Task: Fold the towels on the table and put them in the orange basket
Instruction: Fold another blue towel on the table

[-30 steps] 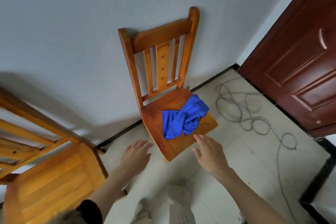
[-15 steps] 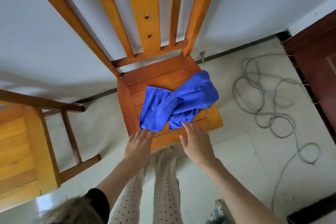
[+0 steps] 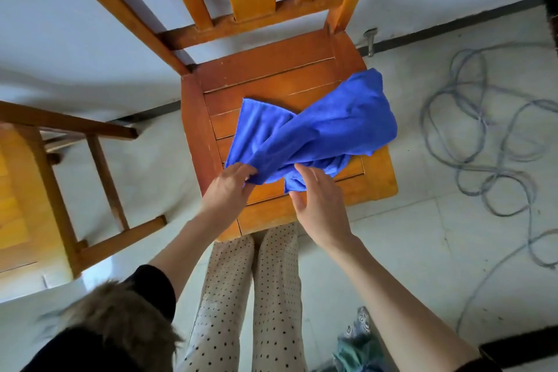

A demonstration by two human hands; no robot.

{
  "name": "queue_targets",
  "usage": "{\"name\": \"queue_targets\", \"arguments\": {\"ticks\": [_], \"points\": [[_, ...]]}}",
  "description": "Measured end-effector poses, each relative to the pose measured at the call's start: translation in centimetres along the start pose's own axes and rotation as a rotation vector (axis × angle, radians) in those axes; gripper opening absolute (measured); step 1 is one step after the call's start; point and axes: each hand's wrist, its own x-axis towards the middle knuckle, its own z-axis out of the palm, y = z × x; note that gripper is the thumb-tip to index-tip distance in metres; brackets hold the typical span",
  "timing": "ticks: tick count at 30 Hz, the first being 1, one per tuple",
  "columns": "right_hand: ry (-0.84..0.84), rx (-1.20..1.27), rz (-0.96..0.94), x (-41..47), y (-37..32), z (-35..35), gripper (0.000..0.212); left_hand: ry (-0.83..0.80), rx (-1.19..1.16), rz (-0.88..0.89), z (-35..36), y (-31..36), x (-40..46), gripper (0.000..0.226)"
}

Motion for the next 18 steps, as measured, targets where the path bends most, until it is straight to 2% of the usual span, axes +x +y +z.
{"name": "queue_targets", "arguments": {"ticks": [6, 12, 18], "points": [[0.075, 0.021, -0.019, 0.0, -3.1, -1.4, 0.056, 0.072, -0.165, 0.027, -4.4, 3.3, -0.9, 0.017], [0.27, 0.104, -0.08, -0.1, -6.0, -7.0, 0.031, 0.084, -0.167, 0.206, -11.0, 8.8, -1.4, 0.01], [0.428, 0.151, -0.096, -1.6, -8.5, -15.0, 0.013, 0.121, -0.068, 0.375, -19.0, 13.8, -3.4, 0.011]]}}
